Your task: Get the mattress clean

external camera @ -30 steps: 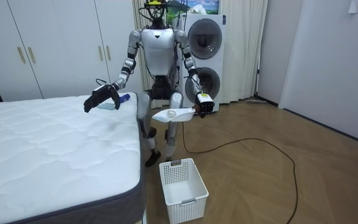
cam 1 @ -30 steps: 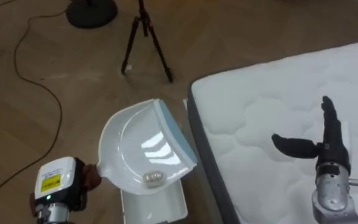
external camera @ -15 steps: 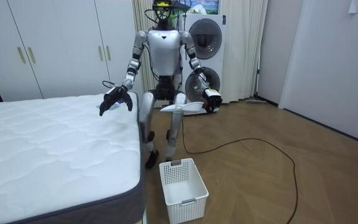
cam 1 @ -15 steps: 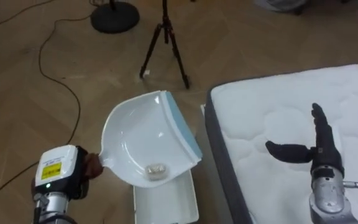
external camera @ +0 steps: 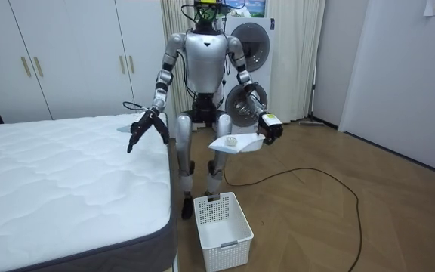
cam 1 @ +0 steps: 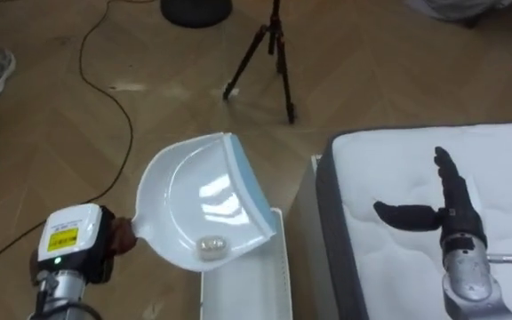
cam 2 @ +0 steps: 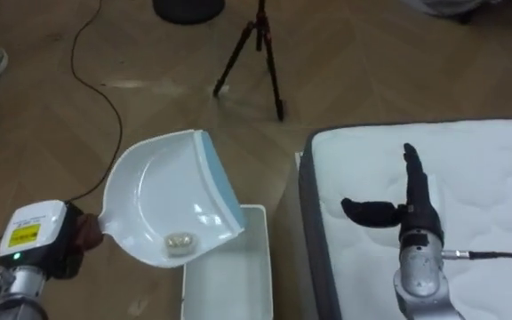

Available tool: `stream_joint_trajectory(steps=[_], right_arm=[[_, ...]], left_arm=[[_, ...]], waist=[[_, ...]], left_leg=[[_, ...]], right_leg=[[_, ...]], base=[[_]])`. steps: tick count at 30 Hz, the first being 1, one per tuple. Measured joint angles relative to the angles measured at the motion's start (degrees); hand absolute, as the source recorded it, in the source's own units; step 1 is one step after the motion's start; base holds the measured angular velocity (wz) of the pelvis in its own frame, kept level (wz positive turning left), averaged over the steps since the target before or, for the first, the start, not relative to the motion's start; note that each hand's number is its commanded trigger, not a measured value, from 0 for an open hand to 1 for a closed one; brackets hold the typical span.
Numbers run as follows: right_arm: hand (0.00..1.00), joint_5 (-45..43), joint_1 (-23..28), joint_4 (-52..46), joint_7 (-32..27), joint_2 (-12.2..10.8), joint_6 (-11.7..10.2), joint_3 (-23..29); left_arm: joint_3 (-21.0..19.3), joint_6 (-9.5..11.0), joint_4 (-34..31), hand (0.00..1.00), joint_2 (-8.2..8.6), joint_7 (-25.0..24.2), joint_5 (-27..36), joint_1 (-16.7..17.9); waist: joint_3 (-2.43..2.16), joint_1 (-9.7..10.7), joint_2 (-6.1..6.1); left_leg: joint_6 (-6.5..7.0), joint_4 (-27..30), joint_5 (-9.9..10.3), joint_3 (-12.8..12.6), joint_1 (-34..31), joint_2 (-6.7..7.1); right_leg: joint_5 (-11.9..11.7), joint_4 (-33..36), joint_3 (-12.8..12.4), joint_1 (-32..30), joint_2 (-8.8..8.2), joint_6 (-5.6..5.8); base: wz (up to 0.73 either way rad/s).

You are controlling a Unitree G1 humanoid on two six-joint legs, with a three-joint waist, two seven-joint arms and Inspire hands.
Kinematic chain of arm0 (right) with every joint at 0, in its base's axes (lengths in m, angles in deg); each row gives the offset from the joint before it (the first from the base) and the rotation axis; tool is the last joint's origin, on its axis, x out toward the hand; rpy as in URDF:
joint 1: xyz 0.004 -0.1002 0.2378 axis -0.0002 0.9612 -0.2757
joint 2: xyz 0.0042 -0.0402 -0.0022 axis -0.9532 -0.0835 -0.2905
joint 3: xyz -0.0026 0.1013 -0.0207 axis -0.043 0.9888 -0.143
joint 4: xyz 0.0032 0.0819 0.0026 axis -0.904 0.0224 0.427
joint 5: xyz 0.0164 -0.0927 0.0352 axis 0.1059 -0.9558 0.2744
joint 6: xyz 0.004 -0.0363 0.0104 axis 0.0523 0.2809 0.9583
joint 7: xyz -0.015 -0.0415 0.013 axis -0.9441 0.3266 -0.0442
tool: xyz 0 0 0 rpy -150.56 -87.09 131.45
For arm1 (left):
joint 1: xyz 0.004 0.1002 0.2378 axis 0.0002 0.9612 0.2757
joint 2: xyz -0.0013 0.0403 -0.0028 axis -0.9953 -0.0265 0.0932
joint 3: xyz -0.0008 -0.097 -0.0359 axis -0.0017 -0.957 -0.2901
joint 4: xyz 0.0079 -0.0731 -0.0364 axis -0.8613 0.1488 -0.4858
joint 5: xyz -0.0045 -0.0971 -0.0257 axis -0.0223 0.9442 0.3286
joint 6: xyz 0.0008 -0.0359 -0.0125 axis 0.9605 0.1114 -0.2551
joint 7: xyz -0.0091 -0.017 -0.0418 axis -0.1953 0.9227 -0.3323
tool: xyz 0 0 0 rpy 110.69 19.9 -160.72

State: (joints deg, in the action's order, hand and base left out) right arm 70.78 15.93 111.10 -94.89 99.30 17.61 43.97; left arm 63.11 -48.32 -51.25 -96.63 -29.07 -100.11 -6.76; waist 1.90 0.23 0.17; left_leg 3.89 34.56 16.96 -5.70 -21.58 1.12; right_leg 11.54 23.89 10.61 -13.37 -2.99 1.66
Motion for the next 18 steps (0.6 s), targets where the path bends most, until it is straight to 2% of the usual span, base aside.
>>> stream_joint_trajectory(steps=[1, 2, 4, 5, 6, 7, 8, 10, 11, 15, 18], right_arm=[[0.0, 0.2, 0.0, 0.4, 0.3, -0.1, 0.1, 0.0], [0.0, 0.4, 0.0, 0.5, 1.0, 0.1, 0.0, 0.0], [0.0, 0.1, -0.3, 1.1, 1.3, 0.1, 0.0, -0.2], [0.0, -0.2, -0.3, 1.1, 1.3, 0.1, 0.0, -0.7], [0.0, -0.3, -0.4, 1.1, 1.3, 0.1, 0.0, -1.0], [0.0, -0.3, -0.6, 1.5, 1.2, 0.1, -0.1, -1.5], [0.0, -0.2, -1.0, 2.2, 1.2, 0.1, -0.1, -1.9], [0.0, -0.1, -1.6, 3.5, 1.3, 0.0, -0.1, -2.4], [0.0, -0.1, -1.8, 3.9, 1.3, 0.0, -0.1, -2.6], [0.0, 0.0, -2.2, 6.1, 1.3, 0.0, -0.1, -2.7], [0.0, 0.0, -2.6, 6.6, 1.3, 0.0, -0.2, -3.0]], left_arm=[[1.0, -0.3, 0.0, 1.0, 0.03, -0.1, -0.1, -0.6], [2.1, -0.3, 0.1, 1.0, 0.05, -0.1, -0.1, -0.5], [2.3, -0.2, 1.2, 1.0, -0.07, 0.0, -0.2, -0.5], [2.3, -1.0, 2.1, 1.0, -0.65, 0.1, -0.1, -0.5], [2.2, -1.6, 2.3, 1.0, -1.07, 0.1, 0.0, -0.5], [2.2, -2.4, 2.5, 1.0, -1.93, 0.3, 0.0, -0.6], [2.2, -2.9, 3.7, 1.0, -2.36, 0.6, 0.0, -1.2], [2.2, -3.7, 5.5, 1.0, -2.29, 0.6, -0.1, -2.1], [2.2, -3.8, 6.3, 1.0, -2.3, 0.6, -0.1, -2.3], [2.2, -3.8, 7.1, 1.0, -2.08, 0.6, -0.2, -2.6], [2.3, -3.7, 8.5, 1.0, -2.11, 0.6, -0.4, -3.6]], waist=[[-0.01, -0.1, -0.42], [-0.06, -0.8, -0.48], [-0.09, -2.4, 0.33], [-0.29, -2.5, 0.88], [-0.31, -2.4, 0.96], [-0.37, -2.2, 1.08], [-0.37, -2.2, 1.15], [-0.35, -2.3, 1.74], [-0.38, -2.2, 2.13], [-0.38, -1.8, 2.44], [-0.34, -0.4, 2.93]], left_leg=[[0.3, 0.6, 0.5, -0.9, 0.0, 0.69], [0.71, -1.0, 0.3, -2.3, 1.3, 0.85], [1.79, -4.5, -0.3, -3.5, 4.1, 0.96], [2.51, -6.9, -0.8, -3.5, 5.8, 1.46], [2.69, -7.8, -0.9, -3.5, 6.4, 1.76], [3.07, -9.1, -1.1, -3.8, 7.2, 2.2], [3.48, -9.3, -1.3, -3.8, 7.5, 2.69], [3.58, -9.6, -1.4, -3.8, 7.5, 2.67], [3.72, -10.2, -1.5, -3.7, 7.3, 2.57], [3.86, -11.3, -1.8, -3.7, 7.3, 2.39], [3.78, -11.9, -1.8, -3.6, 6.9, 2.35]], right_leg=[[2.0, 3.0, -0.5, -1.3, -1.57, 1.56], [2.3, 2.7, -1.2, -1.4, -2.16, 2.1], [2.2, 0.9, -2.7, -0.8, -2.1, 2.13], [2.2, -0.3, -2.8, 0.0, -2.2, 2.16], [2.1, -0.7, -2.8, 0.4, -2.3, 2.19], [1.8, -1.4, -2.7, 0.4, -2.32, 2.03], [0.6, -1.8, -2.7, 0.2, -2.47, 1.96], [0.1, -2.1, -2.7, 0.1, -2.36, 1.85], [0.1, -2.2, -2.8, 0.0, -2.12, 1.68], [0.8, -1.5, -2.7, -1.0, -1.87, 0.75], [1.5, -0.2, -2.6, -2.5, -1.9, 0.23]], base=[[0.4], [0.19], [-0.1], [0.0], [0.12], [0.09], [0.09], [-0.03], [-0.09], [-0.02], [0.0]])
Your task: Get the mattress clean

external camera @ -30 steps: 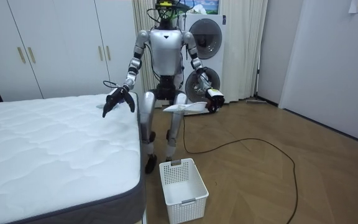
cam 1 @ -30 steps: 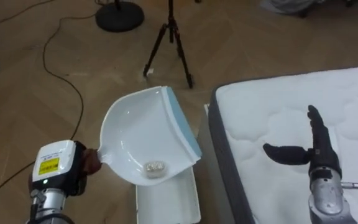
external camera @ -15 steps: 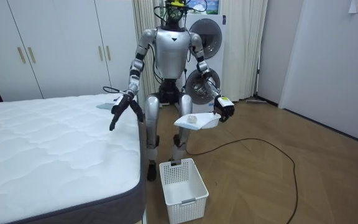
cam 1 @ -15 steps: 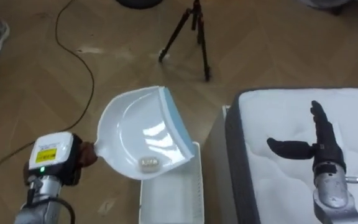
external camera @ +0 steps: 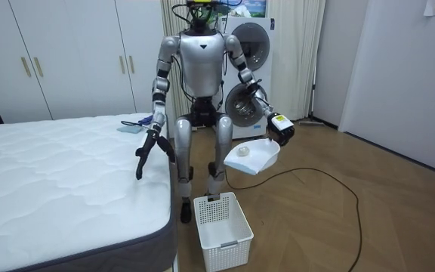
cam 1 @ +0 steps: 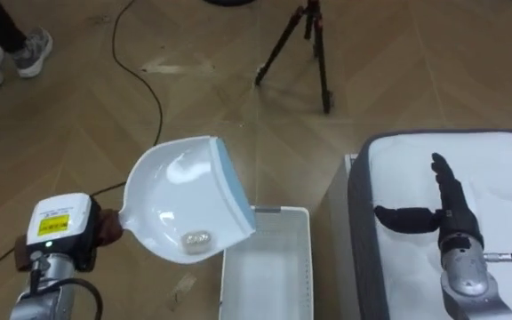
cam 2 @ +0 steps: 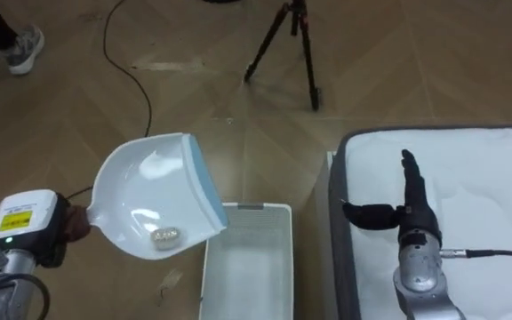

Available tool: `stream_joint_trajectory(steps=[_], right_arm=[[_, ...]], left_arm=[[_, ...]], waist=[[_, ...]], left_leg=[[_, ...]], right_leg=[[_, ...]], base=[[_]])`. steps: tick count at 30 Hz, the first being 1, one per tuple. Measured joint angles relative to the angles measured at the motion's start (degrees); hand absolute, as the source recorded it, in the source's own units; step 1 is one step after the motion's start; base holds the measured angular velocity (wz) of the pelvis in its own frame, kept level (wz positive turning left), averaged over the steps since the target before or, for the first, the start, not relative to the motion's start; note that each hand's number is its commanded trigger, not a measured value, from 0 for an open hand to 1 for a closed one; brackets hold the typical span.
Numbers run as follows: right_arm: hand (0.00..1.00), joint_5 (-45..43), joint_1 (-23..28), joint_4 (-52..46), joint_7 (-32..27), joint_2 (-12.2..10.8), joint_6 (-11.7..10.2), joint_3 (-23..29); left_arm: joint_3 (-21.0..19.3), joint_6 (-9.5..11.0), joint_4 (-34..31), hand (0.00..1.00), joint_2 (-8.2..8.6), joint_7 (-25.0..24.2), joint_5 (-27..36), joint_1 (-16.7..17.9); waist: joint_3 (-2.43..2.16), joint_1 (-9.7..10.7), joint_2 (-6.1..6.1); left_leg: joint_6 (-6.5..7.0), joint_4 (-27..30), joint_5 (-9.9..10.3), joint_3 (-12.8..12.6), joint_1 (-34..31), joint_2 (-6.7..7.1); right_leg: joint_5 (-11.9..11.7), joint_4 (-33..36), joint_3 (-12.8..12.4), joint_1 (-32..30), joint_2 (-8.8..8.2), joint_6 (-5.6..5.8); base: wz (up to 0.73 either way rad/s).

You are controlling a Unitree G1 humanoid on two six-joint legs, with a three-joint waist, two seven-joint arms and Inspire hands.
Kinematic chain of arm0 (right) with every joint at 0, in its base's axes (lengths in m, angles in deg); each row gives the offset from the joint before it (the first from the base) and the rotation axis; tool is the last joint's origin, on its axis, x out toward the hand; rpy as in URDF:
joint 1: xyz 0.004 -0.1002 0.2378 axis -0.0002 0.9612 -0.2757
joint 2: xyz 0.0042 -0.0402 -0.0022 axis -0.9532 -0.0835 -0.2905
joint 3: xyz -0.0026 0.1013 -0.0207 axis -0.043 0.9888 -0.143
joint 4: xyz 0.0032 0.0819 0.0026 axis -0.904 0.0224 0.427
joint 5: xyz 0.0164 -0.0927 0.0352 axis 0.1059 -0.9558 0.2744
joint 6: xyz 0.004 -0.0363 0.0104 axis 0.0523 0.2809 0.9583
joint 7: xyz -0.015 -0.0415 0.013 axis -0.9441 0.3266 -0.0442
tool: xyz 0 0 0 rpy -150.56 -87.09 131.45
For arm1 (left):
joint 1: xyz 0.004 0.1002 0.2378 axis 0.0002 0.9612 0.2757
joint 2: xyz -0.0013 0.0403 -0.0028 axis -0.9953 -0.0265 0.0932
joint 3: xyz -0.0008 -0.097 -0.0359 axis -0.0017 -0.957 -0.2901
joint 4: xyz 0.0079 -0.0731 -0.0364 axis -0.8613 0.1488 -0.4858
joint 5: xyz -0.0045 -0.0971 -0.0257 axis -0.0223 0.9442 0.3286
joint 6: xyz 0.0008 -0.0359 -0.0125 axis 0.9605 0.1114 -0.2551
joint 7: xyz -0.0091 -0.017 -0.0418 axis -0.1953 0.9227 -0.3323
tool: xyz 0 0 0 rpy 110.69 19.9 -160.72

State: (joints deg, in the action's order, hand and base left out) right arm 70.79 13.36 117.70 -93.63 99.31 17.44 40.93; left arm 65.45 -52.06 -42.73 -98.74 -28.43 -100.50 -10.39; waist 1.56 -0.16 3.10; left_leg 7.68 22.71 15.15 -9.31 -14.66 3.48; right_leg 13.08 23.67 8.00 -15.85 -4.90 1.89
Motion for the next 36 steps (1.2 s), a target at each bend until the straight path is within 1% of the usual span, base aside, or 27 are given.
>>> stream_joint_trajectory(steps=[1, 4, 5, 6, 8, 10, 11, 14, 15, 17, 19, 22, 26, 29, 31, 33, 34, 36], right_arm=[[0.0, 0.0, -0.6, 0.5, 0.0, 0.0, -0.1, -0.3], [0.0, -0.1, -2.5, 3.3, 0.0, 0.1, -0.3, -1.4], [0.0, -0.1, -3.5, 4.2, 0.1, 0.1, -0.4, -1.5], [0.0, -0.1, -3.8, 4.3, 0.1, 0.1, -0.4, -1.5], [0.0, -0.8, -4.8, 4.2, 0.0, 0.2, -0.4, -1.5], [0.0, -0.9, -5.0, 4.3, 0.0, 0.3, -0.4, -1.8], [0.0, -0.9, -5.0, 4.3, 0.0, 0.4, -0.4, -2.2], [0.0, -0.9, -5.0, 4.5, -0.2, 0.5, -0.4, -3.4], [0.0, -0.9, -5.0, 4.7, -0.2, 0.5, -0.5, -3.7], [0.0, -0.9, -5.6, 6.4, -0.2, 0.5, -0.5, -4.3], [0.0, -0.7, -6.0, 6.5, -0.2, 0.5, -0.6, -4.4], [0.0, -0.3, -6.4, 6.5, -0.2, 0.6, -1.7, -5.8], [0.0, -0.7, -6.6, 6.3, -0.2, 0.7, -2.5, -6.1], [0.0, -0.5, -6.7, 5.6, -0.1, 0.6, -2.9, -6.8], [0.0, -0.6, -6.8, 5.5, -0.1, 0.6, -2.9, -7.1], [0.0, -0.6, -6.9, 5.6, -0.1, 0.6, -2.9, -7.1], [0.0, -0.5, -7.0, 5.6, -0.3, 0.6, -2.9, -7.3], [0.0, -0.6, -7.0, 5.6, -0.6, 0.7, -2.9, -7.5]], left_arm=[[0.0, 0.0, 0.7, 1.0, -0.04, 0.0, -0.5, -1.1], [1.2, -0.2, 2.3, 1.0, -0.04, 0.2, -0.8, -3.7], [2.0, -0.2, 2.5, 1.0, -0.05, 0.2, -0.8, -4.3], [2.3, -0.2, 2.6, 1.0, -0.06, 0.2, -0.8, -4.4], [2.6, 0.0, 2.7, 1.0, -0.11, 0.2, -0.9, -4.6], [2.8, -0.2, 2.7, 1.0, -0.36, 0.2, -0.8, -5.1], [3.0, -0.3, 2.7, 1.0, -0.51, 0.2, -0.9, -5.3], [4.6, -0.4, 2.9, 1.0, -1.22, 0.2, -0.9, -5.9], [4.9, -0.5, 2.9, 1.0, -1.43, 0.2, -0.9, -6.0], [7.0, -0.5, 3.0, 1.0, -2.27, 0.0, -0.8, -7.2], [7.4, -0.6, 3.1, 1.0, -2.37, -0.3, -0.8, -8.0], [9.0, -0.5, 3.5, 1.0, -2.74, -0.8, -0.8, -8.7], [9.8, -0.1, 3.1, 1.0, -3.1, -1.3, -0.9, -9.0], [11.9, 0.0, 2.4, 1.0, -4.6, -2.8, -0.9, -9.0], [12.5, 0.0, 1.9, 1.0, -5.04, -3.1, -1.1, -9.0], [13.4, 0.0, 0.8, 1.0, -5.87, -3.3, -2.1, -9.1], [14.4, 0.0, 0.0, 1.0, -6.69, -3.6, -2.2, -9.1], [15.1, -0.1, -0.6, 1.0, -7.38, -4.1, -3.2, -9.1]], waist=[[-0.01, 0.2, 0.15], [0.03, 1.0, 0.39], [0.13, 1.2, 0.65], [0.1, 1.2, 0.8], [0.18, 1.6, 1.52], [0.18, 1.5, 1.55], [0.21, 1.6, 1.59], [0.31, 2.0, 1.72], [0.33, 2.1, 1.75], [0.67, 2.4, 1.97], [0.79, 2.6, 2.05], [0.87, 3.3, 1.94], [0.89, 3.9, 1.91], [0.94, 4.9, 1.83], [0.95, 5.2, 1.84], [0.95, 5.2, 1.86], [0.96, 5.2, 1.87], [1.02, 5.3, 2.11]], left_leg=[[-0.32, -0.2, -0.2, -0.1, -0.6, 0.01], [-0.51, -0.3, -0.4, -0.5, -1.8, -0.03], [-0.52, -0.3, -0.4, -1.0, -2.2, -0.09], [-0.52, -0.3, -0.4, -1.4, -2.5, -0.14], [-0.52, -0.1, -0.4, -2.2, -4.1, -0.27], [-0.51, 0.2, -0.4, -2.9, -5.5, -0.3], [-0.51, 0.5, -0.4, -3.0, -6.2, -0.19], [-0.52, 0.8, -0.4, -3.0, -7.2, -0.09], [-0.52, 0.8, -0.4, -3.0, -7.3, -0.1], [-0.61, 1.0, -0.5, -3.0, -7.8, -0.12], [-0.73, 1.1, -0.6, -3.2, -8.8, -0.11], [-0.89, 1.4, -0.7, -3.2, -9.9, -0.11], [-0.9, 1.9, -0.7, -3.4, -11.2, -0.17], [-0.9, 2.5, -0.7, -3.5, -12.3, -0.26], [-0.9, 2.8, -0.7, -3.5, -12.9, -0.28], [-0.9, 3.1, -0.7, -3.5, -13.3, -0.31], [-0.9, 3.3, -0.7, -3.5, -13.4, -0.32], [-0.9, 3.6, -0.7, -3.5, -13.5, -0.34]], right_leg=[[0.0, 0.6, 0.0, -0.8, -0.05, -0.03], [0.2, 2.2, 0.0, -3.1, -0.21, -0.38], [0.2, 2.2, -0.1, -3.6, -0.2, -0.43], [0.3, 2.2, -0.1, -4.0, -0.21, -0.48], [0.1, 2.8, -0.2, -6.1, -0.27, -0.71], [0.2, 4.7, 0.0, -8.6, -0.62, -0.81], [0.4, 6.3, 0.1, -10.2, -0.95, -1.09], [0.6, 8.4, 0.1, -12.3, -1.23, -1.42], [0.6, 8.5, 0.1, -12.3, -1.23, -1.47], [0.8, 8.7, 0.1, -12.5, -1.25, -1.78], [0.9, 8.8, 0.0, -13.6, -1.3, -1.83], [1.0, 9.1, 0.0, -14.6, -1.37, -2.03], [1.1, 9.2, 0.0, -15.7, -1.4, -2.23], [1.1, 9.2, 0.0, -16.6, -1.45, -2.23], [1.1, 9.2, 0.0, -16.9, -1.46, -2.23], [1.1, 9.0, 0.1, -17.1, -1.46, -2.23], [1.1, 9.0, 0.1, -17.1, -1.48, -2.23], [1.1, 9.0, 0.1, -17.1, -1.52, -2.23]], base=[[-0.11], [-0.09], [-0.16], [-0.26], [-0.23], [-0.17], [-0.13], [-0.04], [0.0], [0.06], [0.0], [0.0], [0.0], [0.0], [0.02], [0.02], [0.0], [0.0]])
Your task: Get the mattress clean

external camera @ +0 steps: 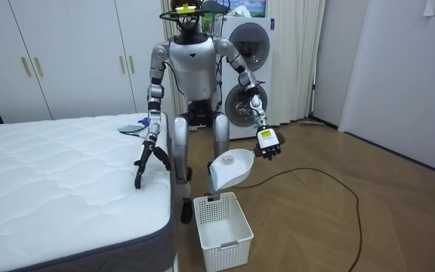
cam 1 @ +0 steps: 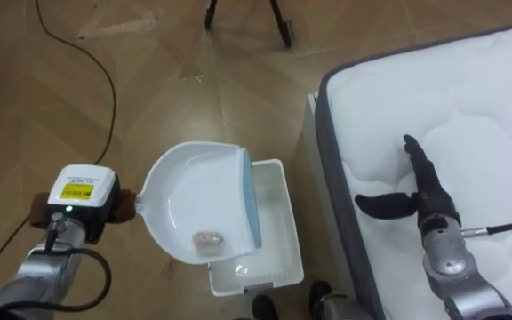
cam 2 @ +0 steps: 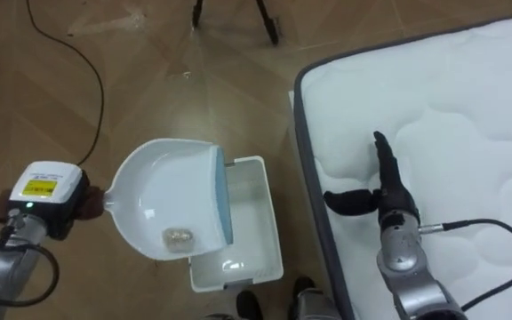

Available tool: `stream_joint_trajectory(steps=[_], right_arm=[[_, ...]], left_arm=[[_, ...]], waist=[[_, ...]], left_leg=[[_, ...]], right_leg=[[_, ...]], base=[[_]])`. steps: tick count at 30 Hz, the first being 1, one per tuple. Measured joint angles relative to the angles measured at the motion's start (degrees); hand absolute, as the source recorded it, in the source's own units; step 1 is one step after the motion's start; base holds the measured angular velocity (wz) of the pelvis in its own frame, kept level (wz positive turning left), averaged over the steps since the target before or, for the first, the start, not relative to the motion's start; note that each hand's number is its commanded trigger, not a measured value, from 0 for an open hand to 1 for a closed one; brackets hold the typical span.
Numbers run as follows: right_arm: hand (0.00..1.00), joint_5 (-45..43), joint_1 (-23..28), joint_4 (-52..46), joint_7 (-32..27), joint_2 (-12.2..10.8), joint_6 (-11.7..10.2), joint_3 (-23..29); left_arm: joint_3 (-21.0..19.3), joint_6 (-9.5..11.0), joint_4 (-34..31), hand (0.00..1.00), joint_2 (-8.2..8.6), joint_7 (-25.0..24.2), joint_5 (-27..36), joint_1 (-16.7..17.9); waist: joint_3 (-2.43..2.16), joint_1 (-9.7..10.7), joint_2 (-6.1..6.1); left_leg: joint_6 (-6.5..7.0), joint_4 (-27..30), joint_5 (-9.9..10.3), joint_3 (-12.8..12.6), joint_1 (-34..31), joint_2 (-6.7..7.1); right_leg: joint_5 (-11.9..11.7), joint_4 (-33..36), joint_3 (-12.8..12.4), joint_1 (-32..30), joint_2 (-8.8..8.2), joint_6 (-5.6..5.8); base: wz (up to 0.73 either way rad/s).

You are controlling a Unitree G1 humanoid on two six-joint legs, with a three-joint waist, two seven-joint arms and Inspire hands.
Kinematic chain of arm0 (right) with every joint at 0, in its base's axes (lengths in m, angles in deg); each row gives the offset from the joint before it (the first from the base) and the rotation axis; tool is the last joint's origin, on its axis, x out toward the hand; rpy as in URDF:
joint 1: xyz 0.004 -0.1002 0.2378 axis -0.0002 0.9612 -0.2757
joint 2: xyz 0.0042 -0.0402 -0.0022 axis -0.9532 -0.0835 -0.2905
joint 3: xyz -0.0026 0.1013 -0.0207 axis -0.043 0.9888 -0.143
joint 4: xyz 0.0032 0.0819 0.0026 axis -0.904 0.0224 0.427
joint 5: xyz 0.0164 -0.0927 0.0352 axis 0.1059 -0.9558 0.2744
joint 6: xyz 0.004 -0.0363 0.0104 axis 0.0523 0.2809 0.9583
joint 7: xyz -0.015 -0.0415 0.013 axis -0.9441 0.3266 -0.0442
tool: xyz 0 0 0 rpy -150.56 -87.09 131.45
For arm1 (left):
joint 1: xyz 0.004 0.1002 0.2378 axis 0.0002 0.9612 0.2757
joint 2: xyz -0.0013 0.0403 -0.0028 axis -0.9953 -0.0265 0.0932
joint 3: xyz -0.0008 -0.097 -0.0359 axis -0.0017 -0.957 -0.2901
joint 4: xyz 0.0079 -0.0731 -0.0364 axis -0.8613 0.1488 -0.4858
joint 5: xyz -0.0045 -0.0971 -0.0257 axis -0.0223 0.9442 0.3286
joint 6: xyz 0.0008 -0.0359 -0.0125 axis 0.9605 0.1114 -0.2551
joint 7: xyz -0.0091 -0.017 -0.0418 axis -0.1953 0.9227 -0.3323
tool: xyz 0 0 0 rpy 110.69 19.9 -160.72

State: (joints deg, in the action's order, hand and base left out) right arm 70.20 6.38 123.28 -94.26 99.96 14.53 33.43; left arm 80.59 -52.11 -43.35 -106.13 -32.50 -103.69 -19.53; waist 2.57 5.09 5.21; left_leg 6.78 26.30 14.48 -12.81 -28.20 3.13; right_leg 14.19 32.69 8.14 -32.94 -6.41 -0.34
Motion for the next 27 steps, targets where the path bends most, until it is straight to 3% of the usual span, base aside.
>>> stream_joint_trajectory(steps=[3, 10, 16, 27], right_arm=[[0.0, 0.0, -0.4, 0.0, -0.2, 0.2, 0.0, 0.0], [0.0, -1.7, -1.2, 0.0, -2.0, 0.2, -0.1, -1.1], [0.0, -2.0, -1.4, 0.0, -3.4, 0.3, -0.1, -1.1], [0.0, -1.8, -1.0, -0.3, -4.2, 0.4, 0.0, -1.4]], left_arm=[[0.6, -0.1, -0.1, 1.0, -0.4, -0.8, -1.8, 0.0], [0.5, -0.6, -1.4, 1.0, -2.16, -2.2, -3.8, 0.7], [0.5, -1.8, -2.1, 1.0, -2.2, -5.1, -5.0, 1.6], [0.4, -2.7, -1.6, 1.0, -2.57, -6.6, -4.8, 6.2]], waist=[[0.14, 0.0, 0.81], [-0.06, -0.6, 2.35], [-0.12, -0.9, 4.14], [-1.18, -2.3, 5.94]], left_leg=[[0.01, 0.0, 0.0, -0.2, -0.1, 0.05], [0.08, 0.3, 0.0, -1.6, 0.0, -0.15], [0.14, 0.5, -0.1, -2.2, 0.1, -0.32], [0.08, -1.8, -0.2, -4.1, 2.9, -0.31]], right_leg=[[0.0, 0.2, 0.0, -0.2, -0.16, 0.0], [-0.1, 1.3, -0.2, -1.1, -0.36, -0.21], [-0.3, 1.8, -0.3, -1.3, -0.37, -0.48], [-0.4, 2.2, -0.4, -0.8, -0.48, -0.83]], base=[[-0.01], [-0.09], [-0.01], [-0.1]])
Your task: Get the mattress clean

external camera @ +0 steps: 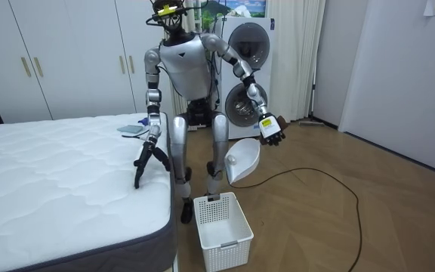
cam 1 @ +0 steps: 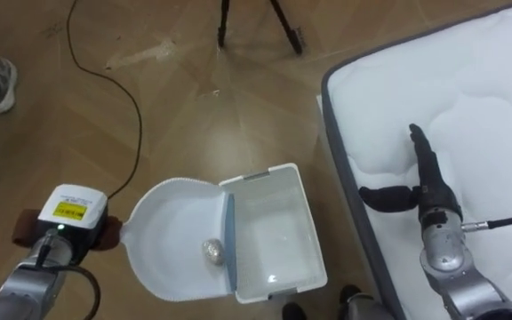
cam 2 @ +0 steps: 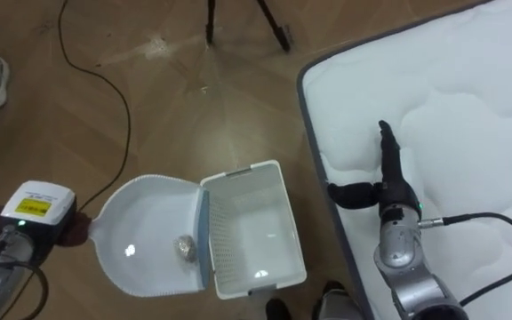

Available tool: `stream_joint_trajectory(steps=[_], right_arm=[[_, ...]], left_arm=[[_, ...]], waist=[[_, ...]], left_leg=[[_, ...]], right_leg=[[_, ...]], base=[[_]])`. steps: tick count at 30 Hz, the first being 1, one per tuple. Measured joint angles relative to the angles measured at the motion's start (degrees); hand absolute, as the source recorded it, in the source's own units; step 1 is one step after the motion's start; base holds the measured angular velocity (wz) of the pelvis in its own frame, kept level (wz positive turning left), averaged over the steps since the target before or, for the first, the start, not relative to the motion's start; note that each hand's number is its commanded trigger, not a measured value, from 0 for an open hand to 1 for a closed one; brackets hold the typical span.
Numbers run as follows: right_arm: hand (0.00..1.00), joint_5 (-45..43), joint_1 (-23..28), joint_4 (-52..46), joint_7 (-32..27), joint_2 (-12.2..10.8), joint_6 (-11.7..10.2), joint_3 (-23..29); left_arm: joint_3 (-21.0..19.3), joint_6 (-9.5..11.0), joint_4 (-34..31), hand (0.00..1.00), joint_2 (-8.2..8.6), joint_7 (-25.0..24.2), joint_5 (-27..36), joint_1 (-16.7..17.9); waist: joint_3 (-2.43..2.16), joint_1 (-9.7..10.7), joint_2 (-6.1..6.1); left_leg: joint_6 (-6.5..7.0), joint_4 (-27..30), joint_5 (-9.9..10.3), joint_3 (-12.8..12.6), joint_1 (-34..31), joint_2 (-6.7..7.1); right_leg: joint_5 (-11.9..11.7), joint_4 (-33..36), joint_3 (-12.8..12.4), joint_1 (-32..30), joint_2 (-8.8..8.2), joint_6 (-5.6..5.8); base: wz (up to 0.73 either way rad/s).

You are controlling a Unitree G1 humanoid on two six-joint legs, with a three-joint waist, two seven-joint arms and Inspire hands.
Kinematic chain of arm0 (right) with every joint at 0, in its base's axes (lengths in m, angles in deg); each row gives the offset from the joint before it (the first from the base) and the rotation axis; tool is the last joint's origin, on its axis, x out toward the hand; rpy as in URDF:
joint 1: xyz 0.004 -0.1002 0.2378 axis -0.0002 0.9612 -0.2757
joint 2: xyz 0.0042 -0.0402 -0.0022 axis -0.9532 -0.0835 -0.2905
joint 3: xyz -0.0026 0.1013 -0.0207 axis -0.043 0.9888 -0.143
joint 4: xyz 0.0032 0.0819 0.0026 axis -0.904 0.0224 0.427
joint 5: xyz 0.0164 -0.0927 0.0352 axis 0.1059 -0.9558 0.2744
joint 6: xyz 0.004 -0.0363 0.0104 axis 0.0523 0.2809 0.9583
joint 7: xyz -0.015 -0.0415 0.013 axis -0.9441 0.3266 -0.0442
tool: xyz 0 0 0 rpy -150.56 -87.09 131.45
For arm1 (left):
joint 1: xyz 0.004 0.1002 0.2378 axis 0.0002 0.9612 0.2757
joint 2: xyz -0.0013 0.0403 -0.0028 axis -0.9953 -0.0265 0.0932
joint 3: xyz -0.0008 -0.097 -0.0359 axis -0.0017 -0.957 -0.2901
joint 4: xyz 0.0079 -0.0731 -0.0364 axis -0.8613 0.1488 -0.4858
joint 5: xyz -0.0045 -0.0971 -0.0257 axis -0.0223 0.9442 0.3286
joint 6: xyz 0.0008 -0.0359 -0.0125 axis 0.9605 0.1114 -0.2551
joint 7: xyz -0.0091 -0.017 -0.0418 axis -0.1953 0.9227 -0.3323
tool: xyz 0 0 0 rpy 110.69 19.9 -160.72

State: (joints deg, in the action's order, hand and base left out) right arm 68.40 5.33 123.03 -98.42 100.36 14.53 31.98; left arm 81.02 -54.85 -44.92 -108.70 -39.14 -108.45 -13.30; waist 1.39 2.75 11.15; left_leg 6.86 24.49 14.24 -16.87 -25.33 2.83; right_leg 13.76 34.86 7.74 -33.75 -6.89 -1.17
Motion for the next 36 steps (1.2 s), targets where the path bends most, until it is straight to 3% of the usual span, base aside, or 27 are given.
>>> stream_joint_trajectory(steps=[6, 15, 20, 30, 36], right_arm=[[0.0, 0.5, -0.1, 0.0, -1.4, 0.1, 0.0, -1.4], [0.0, 0.5, -0.2, 0.0, -1.5, 0.0, 0.2, -1.4], [0.0, 0.8, -0.2, -0.3, -1.6, 0.0, 0.1, -1.4], [0.0, 2.0, -0.2, -0.3, -1.6, 0.0, 0.1, -1.4], [0.0, 2.2, -0.3, -0.2, -1.8, 0.1, -0.1, -1.3]], left_arm=[[0.0, -0.4, 0.0, 1.0, -0.41, -2.6, 0.0, 1.0], [0.0, -1.6, 0.2, 1.0, -0.92, -7.8, -0.9, 1.0], [0.0, -1.6, -0.3, 1.0, -2.1, -10.0, -1.4, 0.8], [0.0, -2.2, -0.8, 1.0, -2.14, -11.8, -3.8, 0.5], [0.0, -2.2, -1.4, 1.0, -2.8, -13.5, -4.1, 0.5]], waist=[[0.04, 0.1, -0.07], [0.22, 0.1, -1.31], [0.21, 0.1, -1.32], [0.23, 0.0, -1.27], [0.38, 0.4, -0.55]], left_leg=[[-0.16, 0.1, -0.1, -0.1, 0.0, 0.01], [-0.1, 0.1, -0.1, -0.1, -0.9, 0.08], [-0.1, 0.4, -0.1, -0.1, -1.2, 0.08], [-0.1, 0.6, -0.1, -0.1, -1.1, 0.06], [-0.08, 0.6, -0.1, 0.6, -1.4, 0.04]], right_leg=[[0.1, 0.0, 0.0, 0.1, -0.1, -0.16], [0.2, 0.0, 0.5, -0.5, -0.43, -0.39], [0.2, -0.2, 0.6, -0.7, -0.43, -0.39], [0.2, -0.1, 0.6, -0.5, -0.46, -0.38], [0.2, -0.2, 1.3, -0.2, -0.55, -0.42]], base=[[0.0], [0.01], [0.0], [0.0], [0.06]])
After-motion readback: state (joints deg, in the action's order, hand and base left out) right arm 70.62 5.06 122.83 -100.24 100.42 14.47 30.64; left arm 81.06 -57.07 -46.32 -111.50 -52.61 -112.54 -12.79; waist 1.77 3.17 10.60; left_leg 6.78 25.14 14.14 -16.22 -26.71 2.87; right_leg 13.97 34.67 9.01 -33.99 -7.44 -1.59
